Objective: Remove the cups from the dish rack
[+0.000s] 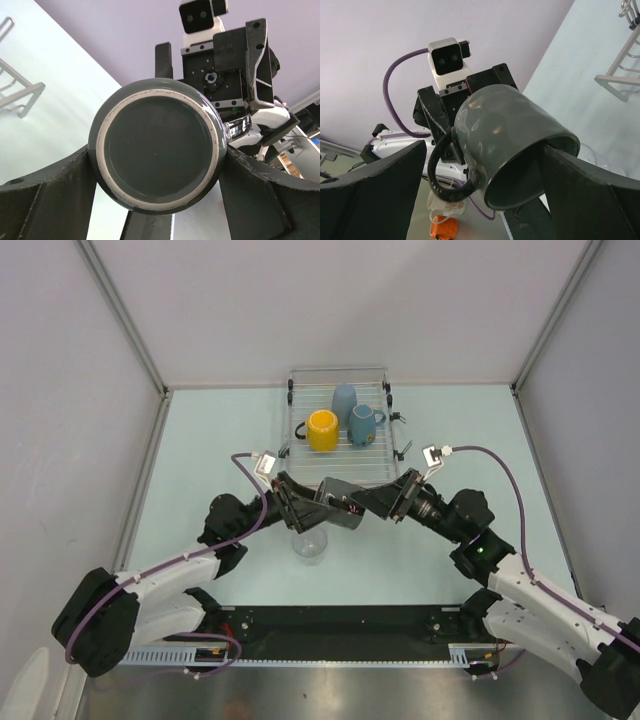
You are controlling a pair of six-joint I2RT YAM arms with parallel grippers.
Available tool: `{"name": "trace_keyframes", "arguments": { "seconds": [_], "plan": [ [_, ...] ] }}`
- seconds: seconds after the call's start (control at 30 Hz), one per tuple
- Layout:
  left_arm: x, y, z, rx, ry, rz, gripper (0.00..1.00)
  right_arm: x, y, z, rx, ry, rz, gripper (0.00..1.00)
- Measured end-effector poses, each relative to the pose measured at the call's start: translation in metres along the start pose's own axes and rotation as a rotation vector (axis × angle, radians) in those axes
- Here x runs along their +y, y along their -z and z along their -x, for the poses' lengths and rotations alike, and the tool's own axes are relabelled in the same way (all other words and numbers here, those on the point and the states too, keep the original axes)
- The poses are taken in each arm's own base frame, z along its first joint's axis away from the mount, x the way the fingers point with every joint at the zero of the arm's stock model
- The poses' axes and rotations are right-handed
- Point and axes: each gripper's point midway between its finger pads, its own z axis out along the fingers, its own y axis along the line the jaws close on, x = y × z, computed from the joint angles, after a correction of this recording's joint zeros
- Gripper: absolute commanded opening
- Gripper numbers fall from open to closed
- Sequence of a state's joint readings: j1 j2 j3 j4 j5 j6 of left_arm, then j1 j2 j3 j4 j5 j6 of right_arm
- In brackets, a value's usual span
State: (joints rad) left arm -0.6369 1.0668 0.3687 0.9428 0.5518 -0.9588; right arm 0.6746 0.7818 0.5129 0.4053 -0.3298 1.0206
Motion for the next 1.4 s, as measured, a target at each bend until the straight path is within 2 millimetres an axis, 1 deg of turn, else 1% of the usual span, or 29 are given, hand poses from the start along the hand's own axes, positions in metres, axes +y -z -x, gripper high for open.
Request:
{"name": "trace_keyframes", "arguments": {
  "seconds": [0.1,0.2,0.23,0.3,0.33,0.4,0.43,0.47,0.5,0.53,0.6,0.7,0.87,0.9,0.97,1.0,1.07,1.2,1.4],
  "plan": [
    [-0.002,-0.002,-0.008,0.021,0.01,-0.008,0.0,-0.004,-0.005,-0.002,0.006,-0.002,-0.003,0.94],
    [-0.003,-0.005,-0.009,0.015,0.011,-0.005,0.0,-0.009,-0.01,-0.003,0.013,-0.006,-0.012,0.89],
    [-0.003,-0.005,-0.01,0.014,0.007,-0.006,0.0,-0.01,-0.012,-0.003,0.016,-0.007,-0.012,0.81],
    [-0.003,-0.006,-0.009,0.007,-0.005,-0.003,0.0,-0.01,-0.015,-0.004,0.022,-0.019,-0.005,0.72],
    [-0.002,-0.006,-0.009,0.002,-0.009,0.0,0.01,-0.008,-0.016,-0.003,0.02,-0.022,0.002,0.64],
    [-0.004,-0.007,-0.007,-0.005,-0.025,-0.008,0.01,-0.006,-0.019,0.0,0.012,-0.031,0.009,0.57],
    [-0.005,-0.007,-0.007,-0.009,-0.032,-0.011,0.0,-0.006,-0.019,0.001,0.009,-0.033,0.011,0.5],
    [-0.006,-0.008,-0.006,-0.012,-0.038,-0.017,0.0,-0.006,-0.02,0.002,0.005,-0.036,0.008,0.46],
    [-0.008,-0.008,-0.006,-0.015,-0.041,-0.022,0.0,-0.007,-0.02,0.002,0.0,-0.038,0.005,0.4],
    [-0.009,-0.008,-0.006,-0.015,-0.043,-0.026,0.01,-0.005,-0.02,0.004,-0.004,-0.045,0.011,0.37],
    [-0.011,-0.008,-0.007,-0.012,-0.051,-0.034,0.0,-0.001,-0.02,0.005,-0.01,-0.057,0.026,0.34],
    [-0.014,-0.009,-0.009,-0.005,-0.054,-0.05,0.0,0.006,-0.02,0.007,-0.018,-0.067,0.048,0.34],
    [-0.014,-0.01,-0.012,0.004,-0.055,-0.06,0.01,0.008,-0.02,0.007,-0.012,-0.065,0.059,0.34],
    [-0.014,-0.01,-0.013,0.008,-0.054,-0.062,0.01,0.008,-0.02,0.007,-0.011,-0.064,0.062,0.27],
    [-0.013,-0.01,-0.015,0.017,-0.054,-0.067,0.0,0.009,-0.022,0.006,-0.006,-0.064,0.07,0.17],
    [-0.013,-0.01,-0.016,0.022,-0.055,-0.07,0.0,0.01,-0.024,0.007,-0.002,-0.064,0.073,0.07],
    [-0.014,-0.01,-0.017,0.031,-0.063,-0.079,0.0,0.014,-0.027,0.006,0.009,-0.064,0.088,0.0],
    [-0.015,-0.009,-0.02,0.046,-0.091,-0.092,0.0,0.019,-0.03,0.004,0.038,-0.063,0.11,0.0],
    [-0.017,-0.005,-0.026,0.084,-0.122,-0.096,0.01,0.025,-0.026,-0.003,0.06,-0.025,0.119,0.0]
  ]
}}
